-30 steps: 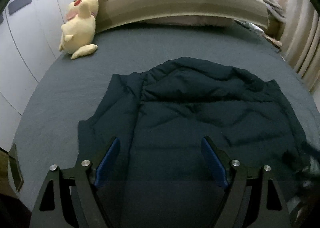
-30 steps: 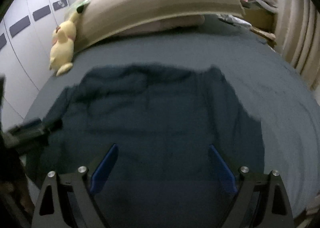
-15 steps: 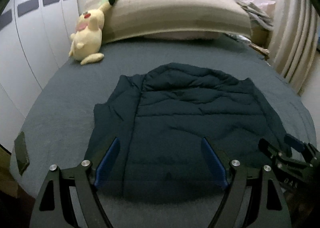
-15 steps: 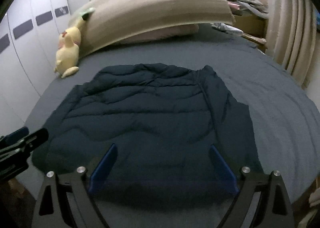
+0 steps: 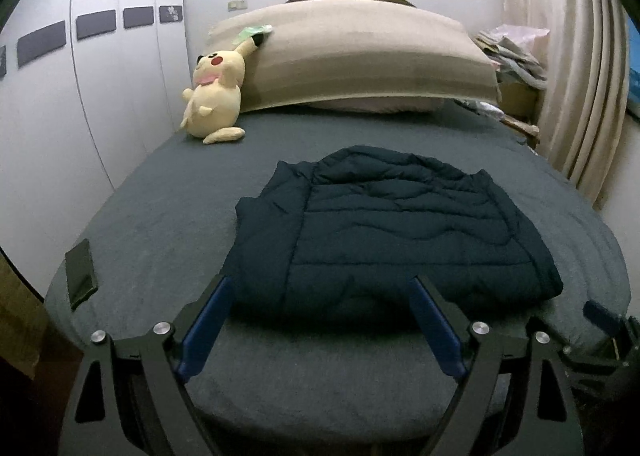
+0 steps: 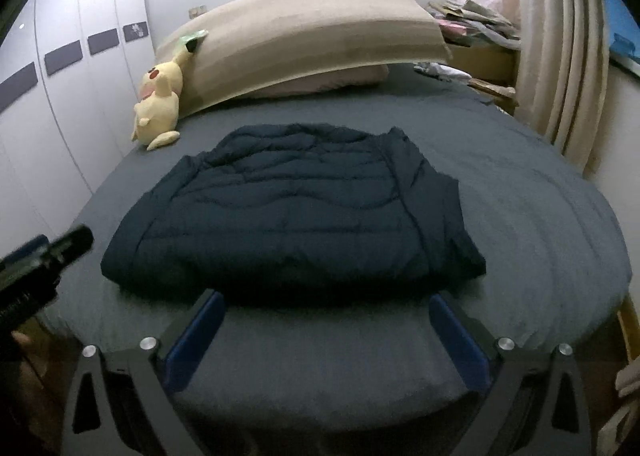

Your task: Fold large clothes

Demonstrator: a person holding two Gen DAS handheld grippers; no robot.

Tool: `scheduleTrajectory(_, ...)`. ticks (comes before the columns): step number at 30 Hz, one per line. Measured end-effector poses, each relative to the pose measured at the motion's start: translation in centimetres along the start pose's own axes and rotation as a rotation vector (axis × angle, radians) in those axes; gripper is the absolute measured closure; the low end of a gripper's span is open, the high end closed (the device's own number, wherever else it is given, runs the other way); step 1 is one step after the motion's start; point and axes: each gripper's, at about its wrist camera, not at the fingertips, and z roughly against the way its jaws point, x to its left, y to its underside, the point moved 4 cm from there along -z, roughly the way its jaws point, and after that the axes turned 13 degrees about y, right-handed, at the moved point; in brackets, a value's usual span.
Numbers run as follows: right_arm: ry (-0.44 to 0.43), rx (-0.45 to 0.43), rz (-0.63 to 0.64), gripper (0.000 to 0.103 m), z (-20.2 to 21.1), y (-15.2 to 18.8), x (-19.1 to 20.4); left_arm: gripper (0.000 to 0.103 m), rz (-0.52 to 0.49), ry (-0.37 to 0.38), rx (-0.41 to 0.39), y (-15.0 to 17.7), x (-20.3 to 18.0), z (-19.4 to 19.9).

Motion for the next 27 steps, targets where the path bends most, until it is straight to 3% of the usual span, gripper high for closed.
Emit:
scheduleTrajectory(15, 0.036, -0.019, -0.005, 0.0, 0.7, 0.6, -0.1, 0.013, -0.009, -0.004, 0.019, 0.5, -0.2, 0.0)
scheduleTrajectory(27, 0.095, -0.128, 0.002, 0.0, 3.1, -0.7, -1.0, 0.011, -0.046, 0.058, -0.021, -0.1, -2.4, 1.6)
